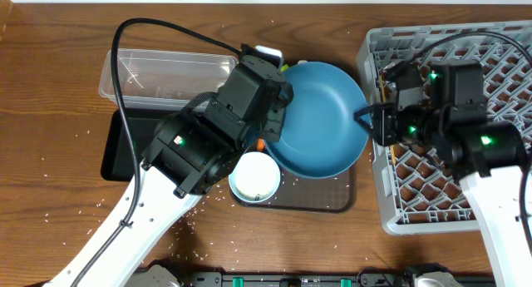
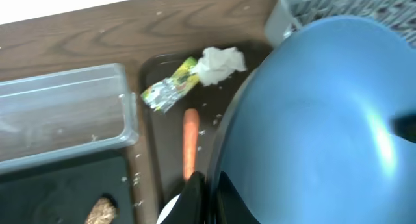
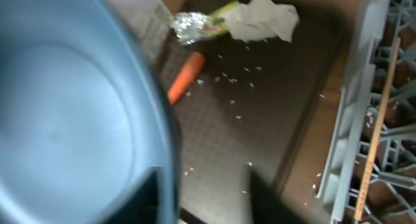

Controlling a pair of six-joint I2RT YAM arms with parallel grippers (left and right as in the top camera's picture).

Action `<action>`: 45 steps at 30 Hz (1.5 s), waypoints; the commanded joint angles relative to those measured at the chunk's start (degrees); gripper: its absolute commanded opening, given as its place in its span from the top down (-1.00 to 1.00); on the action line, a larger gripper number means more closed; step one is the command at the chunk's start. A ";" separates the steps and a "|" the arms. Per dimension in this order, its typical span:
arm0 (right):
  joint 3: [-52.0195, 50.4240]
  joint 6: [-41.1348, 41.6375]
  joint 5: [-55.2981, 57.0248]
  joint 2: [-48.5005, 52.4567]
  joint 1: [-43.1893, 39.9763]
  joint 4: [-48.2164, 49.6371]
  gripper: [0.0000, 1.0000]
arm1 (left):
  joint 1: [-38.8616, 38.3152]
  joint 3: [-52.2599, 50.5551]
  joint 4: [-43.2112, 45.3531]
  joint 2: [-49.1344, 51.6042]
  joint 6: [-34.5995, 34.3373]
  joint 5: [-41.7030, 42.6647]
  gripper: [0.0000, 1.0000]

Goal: Sort waste into correct bins and load items into the dishwasher rack
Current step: 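Hand the blue plate from the left gripper to the right gripper, then stand the blue plate upright in the rack with the right gripper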

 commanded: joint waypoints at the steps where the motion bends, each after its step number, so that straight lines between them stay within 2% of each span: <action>1: 0.15 0.22 -2.32 1.95 0.81 1.51 0.97 | 0.09 0.28 1.33 -0.81 0.46 1.36 0.87; 5: 0.17 -1.84 -9.29 2.14 0.81 5.25 0.98 | 0.09 0.28 2.71 -0.81 0.46 3.15 0.87; 6: 0.17 -1.81 -8.46 1.95 0.70 5.90 0.98 | 0.09 0.28 2.93 -0.81 0.46 3.10 0.75; 8: 0.22 -0.11 -1.07 1.31 0.09 6.05 0.97 | 0.11 0.28 3.08 -0.81 0.48 2.67 0.07; 12: 0.22 8.61 26.60 0.13 -2.97 4.98 0.98 | 0.20 0.28 1.92 -0.81 0.72 0.04 -0.63; 19: 0.22 14.12 63.28 0.07 -11.78 9.22 0.97 | 0.24 0.28 0.87 -0.81 0.72 -0.35 -0.70; 21: 0.22 13.75 72.59 0.28 -13.75 13.81 0.98 | 0.24 0.28 0.85 -0.81 0.72 -0.33 -0.71; 23: 0.22 9.40 78.49 0.63 -15.23 19.85 0.97 | 0.24 0.28 0.50 -0.81 0.70 -0.31 -0.72; 30: 0.22 -28.44 78.36 6.10 -16.33 41.13 0.97 | 0.24 0.26 -1.18 -0.81 0.70 -0.33 -0.72; 34: 0.22 -40.46 78.58 10.86 -16.24 46.03 0.97 | 0.24 0.28 -1.92 -0.81 0.70 -0.33 -0.72; 40: 0.22 -46.45 87.86 18.21 -17.81 53.90 0.97 | 0.24 0.28 -3.89 -0.81 0.70 -0.31 -0.74; 45: 0.22 -48.11 88.78 21.84 -18.14 55.84 0.97 | 0.24 0.26 -4.09 -0.81 0.70 -0.31 -0.73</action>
